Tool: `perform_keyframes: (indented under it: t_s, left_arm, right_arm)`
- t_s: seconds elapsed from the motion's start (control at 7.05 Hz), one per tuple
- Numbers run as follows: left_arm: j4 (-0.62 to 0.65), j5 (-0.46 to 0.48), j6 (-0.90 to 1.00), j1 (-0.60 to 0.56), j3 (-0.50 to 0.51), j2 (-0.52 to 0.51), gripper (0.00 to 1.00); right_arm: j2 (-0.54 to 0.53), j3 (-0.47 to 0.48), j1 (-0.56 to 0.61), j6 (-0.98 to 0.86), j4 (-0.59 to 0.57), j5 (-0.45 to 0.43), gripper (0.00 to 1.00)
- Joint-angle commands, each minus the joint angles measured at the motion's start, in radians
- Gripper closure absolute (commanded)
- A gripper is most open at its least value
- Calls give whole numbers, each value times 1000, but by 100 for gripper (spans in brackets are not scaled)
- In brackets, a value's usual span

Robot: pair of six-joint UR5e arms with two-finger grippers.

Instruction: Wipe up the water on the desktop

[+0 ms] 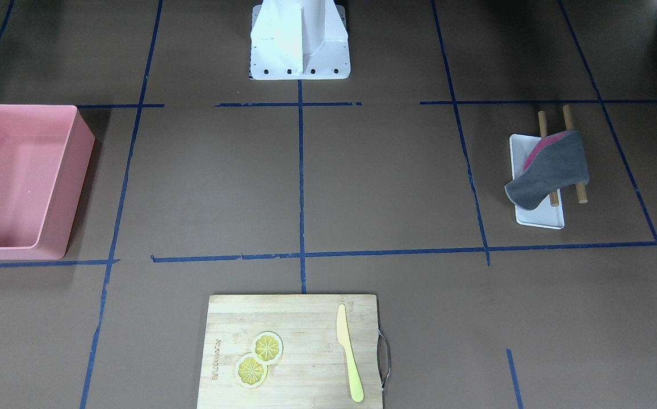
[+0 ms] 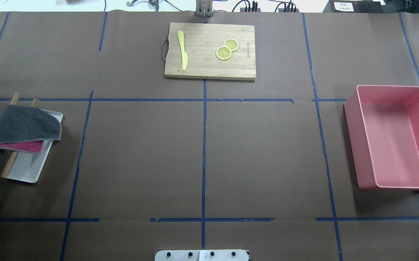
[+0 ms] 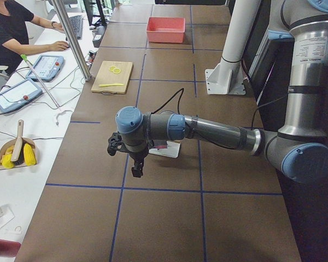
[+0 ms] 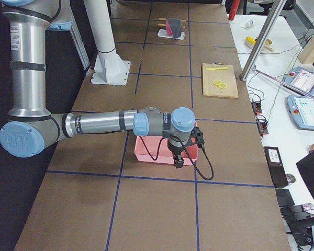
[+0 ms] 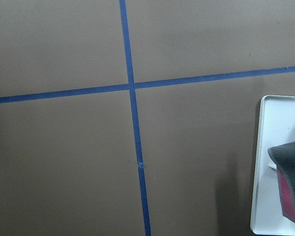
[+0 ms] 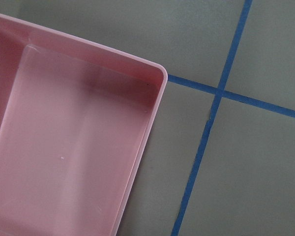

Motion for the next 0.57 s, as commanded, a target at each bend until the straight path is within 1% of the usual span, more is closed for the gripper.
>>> perform_keyframes:
  t_s: [0.0,0.14,0.28,0.43]
  left_arm:
    - [0,0,-3,1,-9,0,0]
    - [-12,0,-3,22,-36,0,0]
    - [-14,-2,-10,60,-88,1,0]
    - [-15,-32,-29,87,-137,3,0]
  right_arm:
    - [-1,0,0,4,10,3,0]
    - [-1,-1,-12,2,10,8,0]
    - [-1,-13,-21,7,10,37,0]
    - [-1,-25,-28,4,12,64,0]
